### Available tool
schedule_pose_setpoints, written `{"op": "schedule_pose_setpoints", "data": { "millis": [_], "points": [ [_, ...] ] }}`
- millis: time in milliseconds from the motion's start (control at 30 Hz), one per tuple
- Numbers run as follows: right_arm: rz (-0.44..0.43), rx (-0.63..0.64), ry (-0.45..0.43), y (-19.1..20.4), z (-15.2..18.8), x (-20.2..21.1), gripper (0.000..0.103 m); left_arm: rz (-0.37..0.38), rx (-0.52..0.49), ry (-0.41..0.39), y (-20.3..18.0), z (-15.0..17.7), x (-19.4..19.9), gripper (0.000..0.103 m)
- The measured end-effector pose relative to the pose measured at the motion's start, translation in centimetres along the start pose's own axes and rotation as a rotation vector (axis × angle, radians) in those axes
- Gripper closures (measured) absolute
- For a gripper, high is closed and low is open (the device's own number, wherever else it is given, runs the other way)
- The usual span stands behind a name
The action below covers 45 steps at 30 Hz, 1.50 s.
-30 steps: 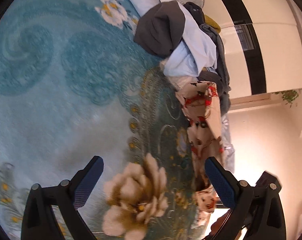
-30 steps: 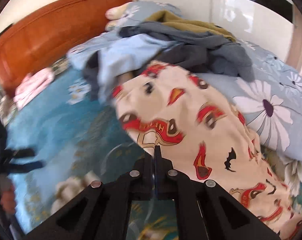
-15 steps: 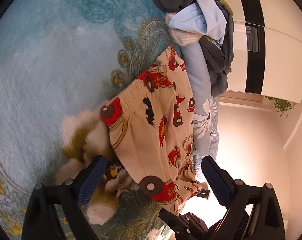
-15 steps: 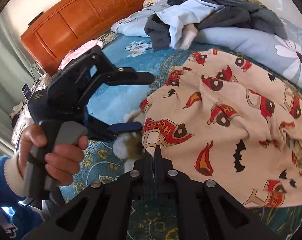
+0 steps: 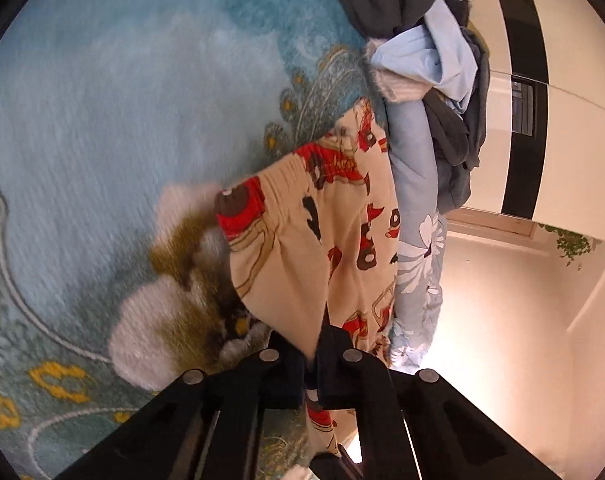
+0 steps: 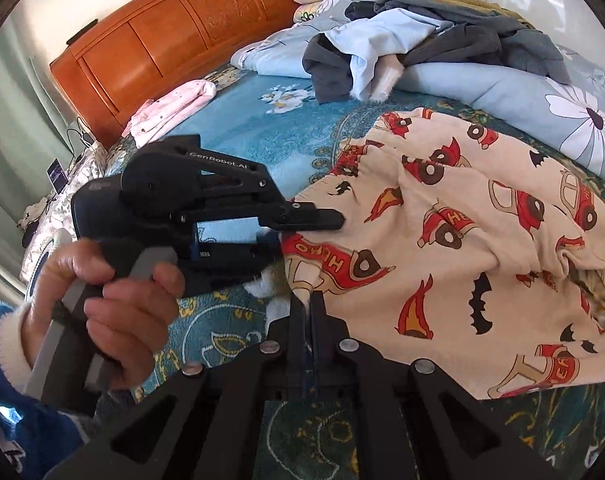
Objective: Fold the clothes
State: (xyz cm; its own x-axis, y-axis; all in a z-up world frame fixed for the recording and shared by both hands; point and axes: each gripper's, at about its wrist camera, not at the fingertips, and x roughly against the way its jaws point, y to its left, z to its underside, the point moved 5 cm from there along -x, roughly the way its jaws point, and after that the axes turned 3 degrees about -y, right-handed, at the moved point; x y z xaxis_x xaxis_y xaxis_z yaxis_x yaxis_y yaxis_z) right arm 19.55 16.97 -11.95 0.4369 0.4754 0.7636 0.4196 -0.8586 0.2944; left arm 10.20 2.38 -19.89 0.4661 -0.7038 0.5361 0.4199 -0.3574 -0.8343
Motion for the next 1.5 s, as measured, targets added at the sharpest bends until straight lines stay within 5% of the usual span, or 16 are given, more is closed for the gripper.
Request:
{"op": "schedule_pose_setpoints", "data": {
  "millis": [167, 300, 533, 733, 900, 1067, 1167, 1267, 1400, 1500],
  "points": [
    [0.020, -0.077, -0.049, -1.8, 0.0, 2.7, 0.098, -0.036, -0.084, -0.088, -0.9, -2.1, 2.2, 0.100],
    [0.135, -0.278, -0.179, -7.7, 0.4, 8.2, 0.064, -0.030, -0.033, -0.125, 0.2, -4.3, 4.2, 0.100],
    [0.370, -0.905, -0.451, -20.1, 10.3, 17.6, 0.062, -0.011, -0.007, -0.191, 0.2, -8.5, 6.9, 0.100],
    [0.342, -1.188, -0.502, -22.9, 17.5, 17.0, 0.061, -0.001, 0.023, -0.175, 0.7, -9.7, 7.8, 0.100],
    [0.276, -1.286, -0.608, -24.5, 17.4, 14.9, 0.061, 0.001, 0.011, -0.164, 0.6, -9.6, 8.6, 0.100],
    [0.331, -1.327, -0.614, -26.4, 15.1, 13.6, 0.061, 0.033, -0.009, -0.185, -0.7, -9.9, 10.4, 0.100],
    [0.450, -1.172, -0.499, -27.8, 9.2, 13.7, 0.061, 0.035, -0.020, -0.198, -1.2, -9.9, 11.4, 0.100],
    [0.472, -1.100, -0.427, -29.7, 4.8, 13.1, 0.061, 0.047, -0.005, -0.218, -0.9, -10.1, 12.4, 0.100],
    [0.514, -0.972, -0.239, -30.8, 2.1, 10.9, 0.061, 0.032, 0.022, -0.246, 0.3, -10.7, 13.7, 0.100],
    [0.487, -0.965, -0.251, -30.5, 2.6, 11.1, 0.061, 0.020, 0.040, -0.244, 1.1, -11.0, 13.7, 0.100]
  ]
}}
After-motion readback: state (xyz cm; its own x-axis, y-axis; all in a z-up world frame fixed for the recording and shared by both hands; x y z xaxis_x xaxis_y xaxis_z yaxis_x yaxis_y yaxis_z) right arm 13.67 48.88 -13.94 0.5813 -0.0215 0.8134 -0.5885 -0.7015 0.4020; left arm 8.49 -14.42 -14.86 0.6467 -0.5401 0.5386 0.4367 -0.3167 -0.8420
